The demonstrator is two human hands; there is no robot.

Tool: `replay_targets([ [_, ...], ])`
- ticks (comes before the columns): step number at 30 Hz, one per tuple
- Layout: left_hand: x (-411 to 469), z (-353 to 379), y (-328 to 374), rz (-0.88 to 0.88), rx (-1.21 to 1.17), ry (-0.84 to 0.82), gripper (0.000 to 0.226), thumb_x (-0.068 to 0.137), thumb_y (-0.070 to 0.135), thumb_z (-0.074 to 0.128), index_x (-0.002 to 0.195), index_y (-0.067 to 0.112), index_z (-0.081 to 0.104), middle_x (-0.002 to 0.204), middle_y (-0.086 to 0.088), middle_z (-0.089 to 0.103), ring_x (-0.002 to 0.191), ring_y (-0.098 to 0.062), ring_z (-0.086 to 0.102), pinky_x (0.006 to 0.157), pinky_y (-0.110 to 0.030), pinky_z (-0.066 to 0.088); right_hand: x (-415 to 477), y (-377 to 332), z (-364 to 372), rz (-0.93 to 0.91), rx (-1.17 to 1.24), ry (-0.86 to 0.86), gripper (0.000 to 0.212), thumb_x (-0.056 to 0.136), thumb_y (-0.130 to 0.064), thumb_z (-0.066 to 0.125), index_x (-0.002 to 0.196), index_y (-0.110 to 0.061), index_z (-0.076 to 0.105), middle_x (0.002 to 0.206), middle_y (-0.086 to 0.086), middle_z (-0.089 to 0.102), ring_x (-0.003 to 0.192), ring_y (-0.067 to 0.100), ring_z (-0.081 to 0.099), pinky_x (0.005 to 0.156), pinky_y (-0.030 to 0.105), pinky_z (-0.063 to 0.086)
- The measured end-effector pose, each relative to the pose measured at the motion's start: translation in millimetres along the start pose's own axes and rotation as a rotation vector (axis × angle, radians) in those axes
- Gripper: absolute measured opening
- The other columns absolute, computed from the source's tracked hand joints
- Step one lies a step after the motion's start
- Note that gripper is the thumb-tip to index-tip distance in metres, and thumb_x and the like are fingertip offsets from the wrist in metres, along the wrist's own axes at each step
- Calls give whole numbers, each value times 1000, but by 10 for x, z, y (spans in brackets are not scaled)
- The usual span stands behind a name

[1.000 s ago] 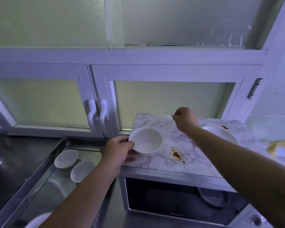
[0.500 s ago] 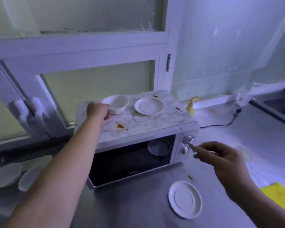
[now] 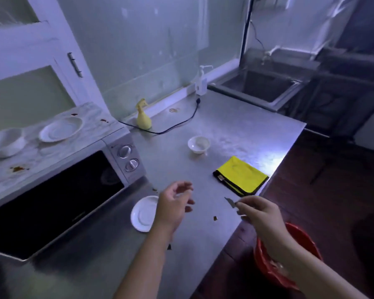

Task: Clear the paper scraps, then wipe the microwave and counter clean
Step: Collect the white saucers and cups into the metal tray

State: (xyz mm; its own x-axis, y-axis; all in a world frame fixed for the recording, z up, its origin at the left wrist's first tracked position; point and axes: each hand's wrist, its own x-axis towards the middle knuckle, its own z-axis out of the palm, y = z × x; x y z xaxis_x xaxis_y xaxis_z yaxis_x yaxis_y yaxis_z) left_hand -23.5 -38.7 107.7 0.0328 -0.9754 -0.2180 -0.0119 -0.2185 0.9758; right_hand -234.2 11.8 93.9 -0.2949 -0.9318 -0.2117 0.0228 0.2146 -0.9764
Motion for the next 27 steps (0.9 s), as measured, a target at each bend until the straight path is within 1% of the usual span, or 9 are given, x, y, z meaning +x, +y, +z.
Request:
replay_targets([
  [4, -359, 979, -702, -247, 78, -140, 19, 93, 0, 59, 96, 15, 70, 89, -4, 70, 61, -8, 63, 55, -22, 51, -61, 641, -1052, 151, 18, 124, 16, 82, -2, 74, 76, -17, 77, 65, 9, 69, 60, 18, 57, 56, 29, 43],
  [7, -599, 1567, -1132, -400, 136, -181, 16, 92, 6, 64, 98, 18, 72, 88, -2, 74, 67, -10, 65, 59, -24, 52, -57, 1280, -1780, 333, 35, 226, 18, 83, 2, 71, 73, -13, 75, 66, 7, 69, 62, 19, 60, 58, 29, 47],
  [10, -798, 2003, -1530, -516, 179, -202, 15, 91, 9, 66, 97, 20, 74, 88, -1, 75, 70, -11, 68, 61, -24, 54, -61, 1940, -2307, 539, 41, 289, 12, 85, 4, 69, 80, -6, 72, 73, 7, 69, 64, 17, 60, 58, 26, 48],
  [13, -860, 2384, -1963, -634, 213, -239, 15, 91, 7, 65, 99, 17, 73, 88, -3, 73, 69, -10, 66, 61, -23, 54, 7, 2493, -2653, 701, 29, 344, 13, 88, 5, 66, 78, -4, 67, 62, 5, 60, 53, 13, 51, 46, 21, 42],
  [16, -848, 2685, -2389, -745, 266, -255, 14, 92, 6, 63, 99, 16, 70, 89, -4, 71, 70, -11, 64, 58, -22, 52, 155, 2967, -2876, 827, -24, 379, 15, 88, 3, 66, 76, -5, 67, 58, 7, 58, 49, 14, 49, 44, 23, 40],
  [20, -714, 2924, -2944, -823, 337, -242, 16, 91, 8, 61, 99, 18, 70, 84, -2, 68, 71, -10, 63, 59, -20, 52, 503, 3603, -3020, 921, -78, 407, 7, 86, 1, 68, 81, -2, 70, 54, 6, 58, 45, 14, 49, 38, 21, 39],
  [22, -594, 3005, -3201, -840, 378, -229, 17, 91, 6, 59, 98, 17, 69, 81, 0, 66, 69, -9, 61, 58, -19, 50, 777, 3912, -3069, 921, -118, 397, 6, 86, 1, 69, 81, -3, 70, 57, 7, 59, 48, 17, 51, 43, 23, 42],
  [25, -416, 3038, -3521, -848, 400, -219, 19, 91, 4, 58, 99, 17, 69, 84, -1, 67, 69, -9, 60, 57, -17, 48, 1250, 4320, -3113, 872, -167, 404, 5, 86, 0, 68, 87, -3, 72, 78, 16, 66, 73, 25, 58, 70, 39, 50],
  [27, -325, 3020, -3682, -819, 396, -215, 19, 92, 5, 59, 100, 17, 70, 83, 0, 67, 65, -4, 61, 55, -15, 47, 1534, 4535, -3139, 834, -255, 401, 5, 87, -5, 71, 91, -7, 74, 91, 15, 70, 84, 26, 62, 83, 44, 53],
])
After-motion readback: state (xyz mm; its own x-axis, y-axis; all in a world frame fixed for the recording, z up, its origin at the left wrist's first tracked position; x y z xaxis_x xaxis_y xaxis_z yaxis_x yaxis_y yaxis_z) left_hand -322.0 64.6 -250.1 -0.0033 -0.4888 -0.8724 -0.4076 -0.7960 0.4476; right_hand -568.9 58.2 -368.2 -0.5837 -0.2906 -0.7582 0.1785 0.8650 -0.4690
